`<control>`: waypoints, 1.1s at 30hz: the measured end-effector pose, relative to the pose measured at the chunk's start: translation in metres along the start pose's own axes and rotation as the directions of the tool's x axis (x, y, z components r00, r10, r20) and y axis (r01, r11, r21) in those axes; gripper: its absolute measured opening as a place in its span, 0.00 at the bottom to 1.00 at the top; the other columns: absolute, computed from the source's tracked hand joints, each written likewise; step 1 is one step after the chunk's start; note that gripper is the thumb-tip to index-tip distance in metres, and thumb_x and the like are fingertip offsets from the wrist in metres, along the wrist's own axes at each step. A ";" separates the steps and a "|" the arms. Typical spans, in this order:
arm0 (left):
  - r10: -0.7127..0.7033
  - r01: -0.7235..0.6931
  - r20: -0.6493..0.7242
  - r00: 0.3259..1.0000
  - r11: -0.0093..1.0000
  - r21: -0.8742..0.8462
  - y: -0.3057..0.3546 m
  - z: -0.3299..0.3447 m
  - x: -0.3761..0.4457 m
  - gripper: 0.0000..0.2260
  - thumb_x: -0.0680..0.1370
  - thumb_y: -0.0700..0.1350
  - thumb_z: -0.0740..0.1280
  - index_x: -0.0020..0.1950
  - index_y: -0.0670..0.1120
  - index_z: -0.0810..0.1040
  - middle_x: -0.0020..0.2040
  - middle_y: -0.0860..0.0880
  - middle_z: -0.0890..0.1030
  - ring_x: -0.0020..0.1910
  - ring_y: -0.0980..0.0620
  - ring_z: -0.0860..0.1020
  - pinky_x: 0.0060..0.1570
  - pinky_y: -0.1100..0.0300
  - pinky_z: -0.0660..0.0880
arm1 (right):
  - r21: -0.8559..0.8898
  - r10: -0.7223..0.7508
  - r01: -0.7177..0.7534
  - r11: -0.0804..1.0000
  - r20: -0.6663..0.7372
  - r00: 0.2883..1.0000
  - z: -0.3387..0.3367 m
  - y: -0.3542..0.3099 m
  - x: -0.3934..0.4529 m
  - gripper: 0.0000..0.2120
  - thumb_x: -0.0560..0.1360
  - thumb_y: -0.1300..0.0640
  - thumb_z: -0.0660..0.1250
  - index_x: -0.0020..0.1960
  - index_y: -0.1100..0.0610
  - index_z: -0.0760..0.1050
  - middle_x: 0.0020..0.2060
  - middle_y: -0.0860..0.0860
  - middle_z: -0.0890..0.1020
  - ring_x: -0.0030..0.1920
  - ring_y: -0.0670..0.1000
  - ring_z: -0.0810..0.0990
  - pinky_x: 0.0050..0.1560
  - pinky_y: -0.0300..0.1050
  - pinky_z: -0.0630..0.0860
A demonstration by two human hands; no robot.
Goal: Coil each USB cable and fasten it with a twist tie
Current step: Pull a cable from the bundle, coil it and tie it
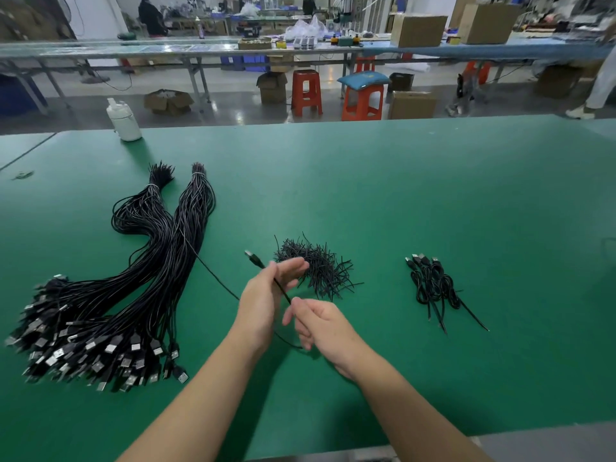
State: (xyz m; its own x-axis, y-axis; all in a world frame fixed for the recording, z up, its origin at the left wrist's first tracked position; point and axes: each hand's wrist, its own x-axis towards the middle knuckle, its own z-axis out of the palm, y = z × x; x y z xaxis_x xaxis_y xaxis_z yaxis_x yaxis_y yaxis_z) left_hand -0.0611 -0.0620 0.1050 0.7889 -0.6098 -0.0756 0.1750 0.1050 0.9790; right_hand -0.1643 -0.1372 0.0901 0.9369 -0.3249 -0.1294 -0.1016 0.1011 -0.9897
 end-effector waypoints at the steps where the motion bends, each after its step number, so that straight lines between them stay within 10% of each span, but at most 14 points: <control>1: 0.016 -0.020 -0.041 0.999 0.994 -0.107 0.007 -0.005 0.005 0.23 0.85 0.46 0.46 0.60 0.37 0.79 0.57 0.42 0.83 0.62 0.46 0.79 0.62 0.52 0.73 | -0.012 0.038 -0.038 0.999 0.024 0.999 0.001 0.003 -0.001 0.18 0.85 0.54 0.56 0.38 0.56 0.74 0.23 0.47 0.62 0.25 0.47 0.59 0.29 0.43 0.57; 4: -0.044 0.012 -0.045 0.998 0.840 -0.542 0.034 -0.031 0.020 0.25 0.84 0.46 0.49 0.53 0.33 0.81 0.55 0.34 0.82 0.57 0.40 0.82 0.56 0.50 0.80 | -0.114 0.125 -0.120 0.986 0.036 0.991 -0.001 0.016 -0.004 0.20 0.85 0.49 0.55 0.35 0.54 0.67 0.24 0.47 0.59 0.23 0.46 0.56 0.25 0.38 0.55; 7: -0.102 0.189 0.180 0.978 0.796 -0.575 0.050 -0.052 0.016 0.20 0.79 0.47 0.58 0.46 0.37 0.86 0.47 0.38 0.85 0.42 0.46 0.86 0.38 0.56 0.83 | -0.071 0.198 -0.198 0.978 0.002 0.980 -0.005 0.024 -0.005 0.20 0.84 0.46 0.56 0.36 0.53 0.65 0.26 0.48 0.57 0.25 0.48 0.53 0.27 0.40 0.52; 10: -0.286 0.462 0.618 0.732 0.876 -0.142 0.049 -0.061 0.001 0.17 0.78 0.48 0.65 0.53 0.36 0.83 0.46 0.37 0.85 0.39 0.43 0.85 0.35 0.55 0.83 | 0.073 0.219 -0.216 0.974 -0.026 0.975 -0.008 0.023 -0.002 0.20 0.83 0.45 0.59 0.35 0.53 0.66 0.25 0.47 0.57 0.26 0.48 0.53 0.27 0.39 0.54; 13: -0.606 0.388 0.601 0.521 0.795 0.466 0.024 -0.053 -0.009 0.22 0.83 0.52 0.56 0.60 0.34 0.78 0.51 0.36 0.84 0.48 0.36 0.84 0.44 0.50 0.82 | 0.145 0.212 -0.210 0.967 0.004 0.977 -0.010 0.018 0.002 0.19 0.83 0.45 0.60 0.36 0.54 0.70 0.24 0.46 0.58 0.24 0.46 0.53 0.25 0.39 0.54; 19: -0.504 0.177 0.361 0.785 0.741 0.648 -0.005 -0.040 -0.010 0.25 0.84 0.54 0.54 0.59 0.34 0.78 0.54 0.44 0.82 0.50 0.45 0.81 0.59 0.49 0.76 | -0.139 0.149 -0.153 0.978 -0.043 0.988 -0.009 0.011 -0.001 0.16 0.84 0.52 0.57 0.39 0.54 0.71 0.23 0.44 0.64 0.21 0.43 0.59 0.23 0.38 0.56; 24: -0.506 0.027 0.471 0.722 0.701 0.712 -0.005 -0.047 -0.007 0.21 0.83 0.58 0.56 0.58 0.48 0.83 0.59 0.57 0.82 0.64 0.58 0.76 0.70 0.61 0.65 | -0.204 0.061 -0.066 0.977 -0.030 0.998 -0.011 0.009 -0.006 0.16 0.85 0.56 0.56 0.39 0.56 0.71 0.21 0.41 0.69 0.22 0.39 0.66 0.27 0.31 0.66; 27: -0.413 0.048 0.447 0.793 0.774 0.632 -0.010 -0.045 -0.004 0.19 0.83 0.59 0.56 0.52 0.53 0.84 0.57 0.58 0.83 0.58 0.61 0.77 0.70 0.57 0.66 | -0.235 0.024 -0.035 0.971 -0.048 0.999 -0.012 0.011 -0.005 0.17 0.85 0.54 0.56 0.39 0.54 0.71 0.25 0.43 0.66 0.25 0.43 0.62 0.29 0.38 0.59; 31: -0.115 0.113 0.100 0.988 0.993 0.033 -0.018 -0.030 0.005 0.19 0.86 0.51 0.50 0.63 0.47 0.77 0.62 0.50 0.81 0.66 0.54 0.76 0.72 0.53 0.66 | -0.121 0.058 -0.053 0.991 0.040 0.997 -0.008 0.016 -0.004 0.18 0.86 0.54 0.54 0.38 0.54 0.70 0.25 0.45 0.61 0.23 0.44 0.57 0.25 0.36 0.56; 33: -0.147 0.142 0.024 0.989 0.885 -0.443 -0.009 -0.029 0.016 0.21 0.86 0.51 0.49 0.62 0.39 0.76 0.59 0.42 0.83 0.61 0.46 0.80 0.64 0.50 0.74 | -0.168 0.075 -0.062 0.984 0.071 0.995 -0.002 0.021 -0.004 0.19 0.86 0.53 0.54 0.37 0.53 0.70 0.24 0.43 0.62 0.23 0.42 0.58 0.24 0.35 0.56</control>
State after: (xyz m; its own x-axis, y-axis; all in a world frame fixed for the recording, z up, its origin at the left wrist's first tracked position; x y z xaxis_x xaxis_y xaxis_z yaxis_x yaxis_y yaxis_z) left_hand -0.0326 -0.0498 0.0892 0.7401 -0.6375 -0.2140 0.5281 0.3540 0.7718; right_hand -0.1707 -0.1355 0.0699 0.9481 -0.2484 -0.1983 -0.2142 -0.0383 -0.9760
